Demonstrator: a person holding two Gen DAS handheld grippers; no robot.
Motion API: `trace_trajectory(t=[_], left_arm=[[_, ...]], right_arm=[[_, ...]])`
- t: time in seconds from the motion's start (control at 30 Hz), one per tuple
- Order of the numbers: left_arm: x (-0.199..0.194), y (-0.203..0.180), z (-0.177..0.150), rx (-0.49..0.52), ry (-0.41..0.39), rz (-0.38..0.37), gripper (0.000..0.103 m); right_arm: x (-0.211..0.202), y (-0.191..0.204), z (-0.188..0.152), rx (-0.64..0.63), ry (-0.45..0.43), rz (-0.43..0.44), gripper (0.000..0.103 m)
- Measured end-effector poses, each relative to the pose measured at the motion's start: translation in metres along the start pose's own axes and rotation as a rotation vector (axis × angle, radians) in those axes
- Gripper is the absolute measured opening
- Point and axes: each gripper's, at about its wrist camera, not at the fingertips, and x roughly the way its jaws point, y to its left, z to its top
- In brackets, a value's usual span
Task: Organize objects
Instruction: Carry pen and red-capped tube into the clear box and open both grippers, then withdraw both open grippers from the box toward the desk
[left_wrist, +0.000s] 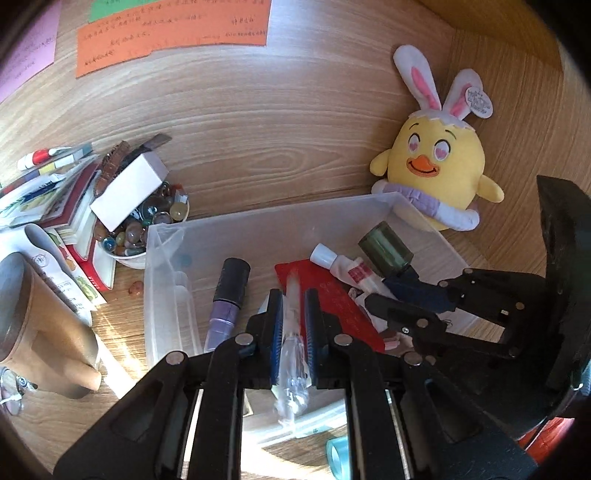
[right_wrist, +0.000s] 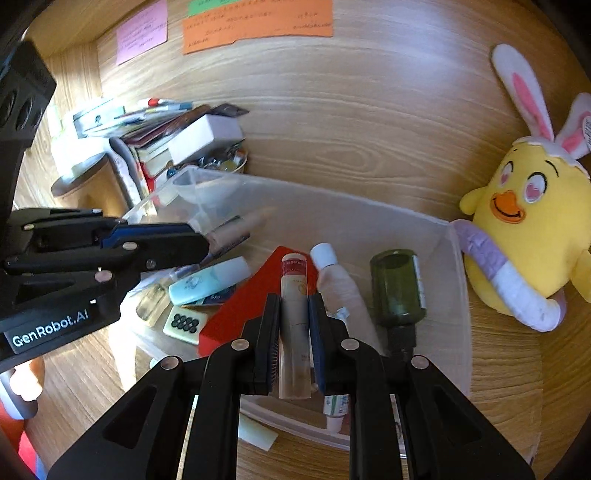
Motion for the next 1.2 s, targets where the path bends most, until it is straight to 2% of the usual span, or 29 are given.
trace_trajectory(t=[0.27, 0.4, 0.5, 0.67, 0.77, 0.93, 1.2], left_arm=[[-0.024, -0.002, -0.004, 0.002, -0.04, 0.009, 0.013], [-0.038, -0.007, -0.009, 0.012, -0.064, 0.019, 0.029], [-0.05, -0.01, -0.015, 0.021, -0.086, 0.034, 0.042], [-0.066, -0.013, -0.029, 0.023, -0.102, 0.04, 0.053], [-0.07, -0.015, -0.039, 0.023, -0.092, 0.03, 0.055], [-0.068, -0.022, -0.059, 0.031, -0.058, 0.014, 0.055], [-0.039, -0.034, -0.088, 0.033, 0.059, -0.032, 0.055]], right_arm=[[-0.008, -0.003, 0.0, 0.006, 0.005, 0.011, 0.014], [-0.02, -0.005, 0.0, 0.008, -0.017, 0.015, 0.017], [-0.033, -0.007, -0.003, 0.013, -0.039, 0.016, 0.026], [-0.053, -0.008, -0.012, 0.008, -0.069, 0.021, 0.035], [-0.063, -0.008, -0.018, -0.002, -0.084, 0.016, 0.04], [-0.07, -0.007, -0.03, -0.005, -0.083, 0.029, 0.041], [-0.062, 0.0, -0.056, -0.042, -0.03, 0.056, 0.041]])
